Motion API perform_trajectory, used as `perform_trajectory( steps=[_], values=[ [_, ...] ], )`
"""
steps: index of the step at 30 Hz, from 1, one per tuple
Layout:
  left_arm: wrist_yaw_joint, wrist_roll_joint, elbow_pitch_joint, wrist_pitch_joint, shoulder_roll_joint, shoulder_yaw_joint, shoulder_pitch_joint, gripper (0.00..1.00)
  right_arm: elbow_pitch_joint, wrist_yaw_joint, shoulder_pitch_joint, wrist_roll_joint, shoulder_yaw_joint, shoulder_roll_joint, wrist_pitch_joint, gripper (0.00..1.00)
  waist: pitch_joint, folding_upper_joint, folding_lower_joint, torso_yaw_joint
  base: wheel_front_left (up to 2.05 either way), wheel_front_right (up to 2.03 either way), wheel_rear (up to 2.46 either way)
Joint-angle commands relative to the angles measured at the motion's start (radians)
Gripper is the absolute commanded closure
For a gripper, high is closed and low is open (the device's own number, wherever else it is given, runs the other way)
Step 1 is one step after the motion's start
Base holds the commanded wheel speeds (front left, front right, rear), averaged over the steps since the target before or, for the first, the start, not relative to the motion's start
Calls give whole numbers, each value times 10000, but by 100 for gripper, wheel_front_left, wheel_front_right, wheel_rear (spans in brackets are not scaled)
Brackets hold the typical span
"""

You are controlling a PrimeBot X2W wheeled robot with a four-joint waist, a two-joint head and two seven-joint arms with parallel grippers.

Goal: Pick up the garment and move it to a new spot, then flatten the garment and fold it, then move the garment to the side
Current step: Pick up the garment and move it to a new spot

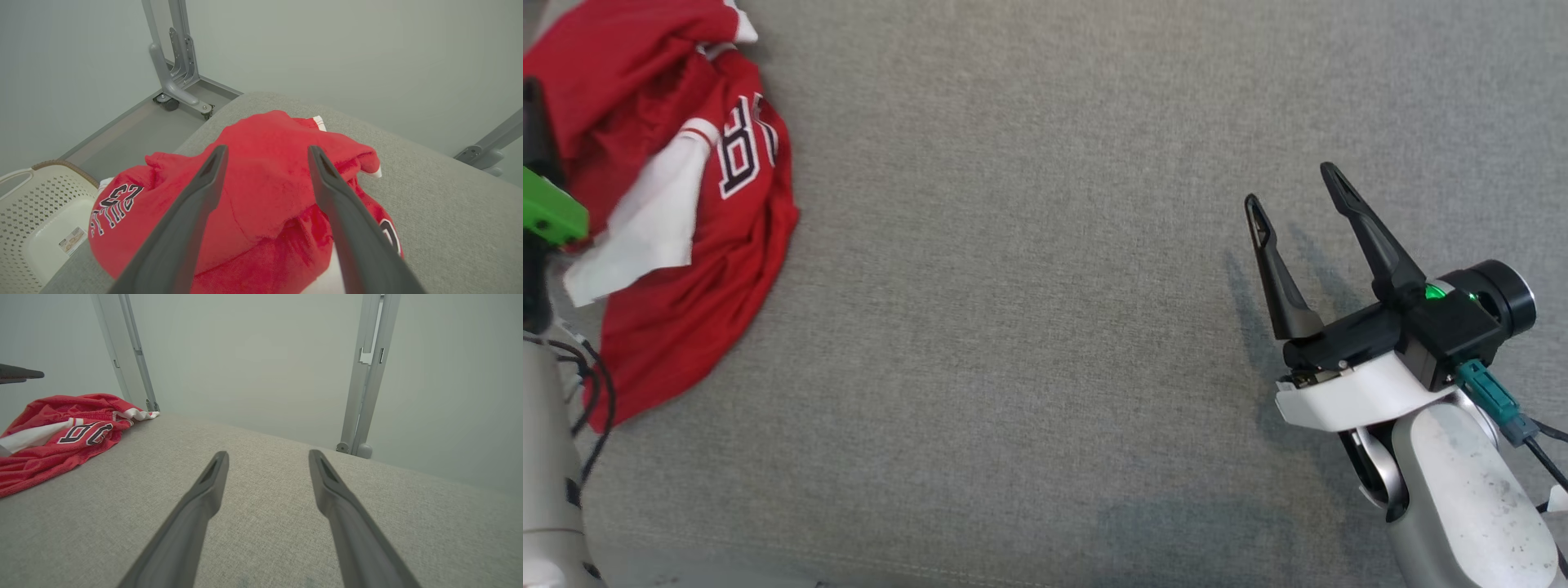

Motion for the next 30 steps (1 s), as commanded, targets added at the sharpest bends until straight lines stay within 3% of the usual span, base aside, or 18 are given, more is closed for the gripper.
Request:
perform_trajectory(
  steps=[1, 9, 13, 14, 15, 23, 30],
  values=[
    [-45, -491, 321, 437, 335, 223, -613, 0, -121, 1, -293, 14, 62, -39, -28, 0, 2308, 0, 0, -974, 0, 0, 0],
    [-63, -1639, 1580, 2140, 1035, 622, -1463, 0, -291, 1, -307, 91, 10, 44, -28, 0, 2909, 0, 0, -1413, 0, 0, 0],
    [-68, -1944, 2092, 2629, 998, 616, -1604, 0, -269, -4, -234, 107, -198, -19, -6, 0, 3005, 0, 0, -1452, 0, 0, 0],
    [-69, -2001, 2138, 2544, 999, 622, -1660, 13, -247, -7, -233, 111, -242, -45, -3, 0, 3016, 0, 0, -1444, 0, 0, 0],
    [-74, -2016, 2190, 2450, 980, 614, -1723, 100, -224, -7, -229, 111, -275, -69, -2, 0, 3000, 0, 0, -1424, 0, 0, 0],
    [-105, -2249, 2316, 2147, 940, 339, -1761, 100, 16, -9, -94, 78, -221, -44, 6, 0, 2383, 0, 0, -1153, 0, 0, 0],
    [-78, -2826, 1591, 1943, 1609, 162, -1485, 100, 123, -4, 49, 159, -76, 166, -6, 0, 1660, 0, 0, -1033, 0, 0, 0]
  ],
)
